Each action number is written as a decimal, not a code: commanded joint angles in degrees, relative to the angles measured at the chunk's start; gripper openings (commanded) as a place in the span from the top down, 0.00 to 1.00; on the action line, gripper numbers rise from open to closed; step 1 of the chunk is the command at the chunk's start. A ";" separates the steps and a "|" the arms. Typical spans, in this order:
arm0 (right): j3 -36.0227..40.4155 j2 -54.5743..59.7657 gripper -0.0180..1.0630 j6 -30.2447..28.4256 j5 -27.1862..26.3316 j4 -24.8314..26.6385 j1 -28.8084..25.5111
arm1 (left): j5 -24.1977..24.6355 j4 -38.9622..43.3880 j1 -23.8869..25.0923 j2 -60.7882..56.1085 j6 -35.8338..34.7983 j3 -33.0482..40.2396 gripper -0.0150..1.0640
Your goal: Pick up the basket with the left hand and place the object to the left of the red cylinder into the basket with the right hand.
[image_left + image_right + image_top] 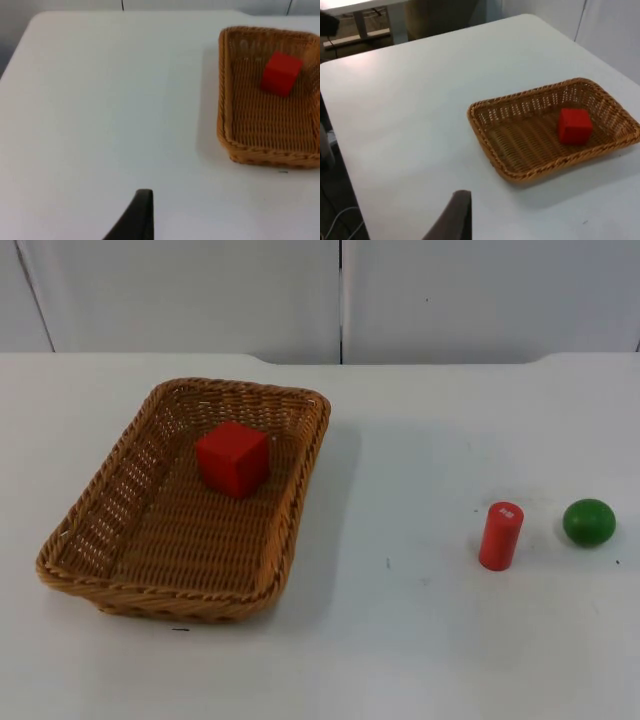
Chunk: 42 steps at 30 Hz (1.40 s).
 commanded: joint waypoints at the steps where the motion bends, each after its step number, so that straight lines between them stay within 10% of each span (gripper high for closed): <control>1: 0.19 -1.15 0.11 0.00 2.27 -0.37 -0.20 | -1.62 0.27 -0.22 -0.21 -0.43 0.58 0.04; 32: 5.92 -34.36 0.11 13.47 27.25 -7.58 -0.20 | -1.50 0.43 -0.10 -0.21 -0.53 0.56 0.01; 42: 10.90 -39.12 0.11 14.93 27.32 -7.89 -0.20 | -1.50 0.43 -0.10 -0.21 -0.53 0.56 0.01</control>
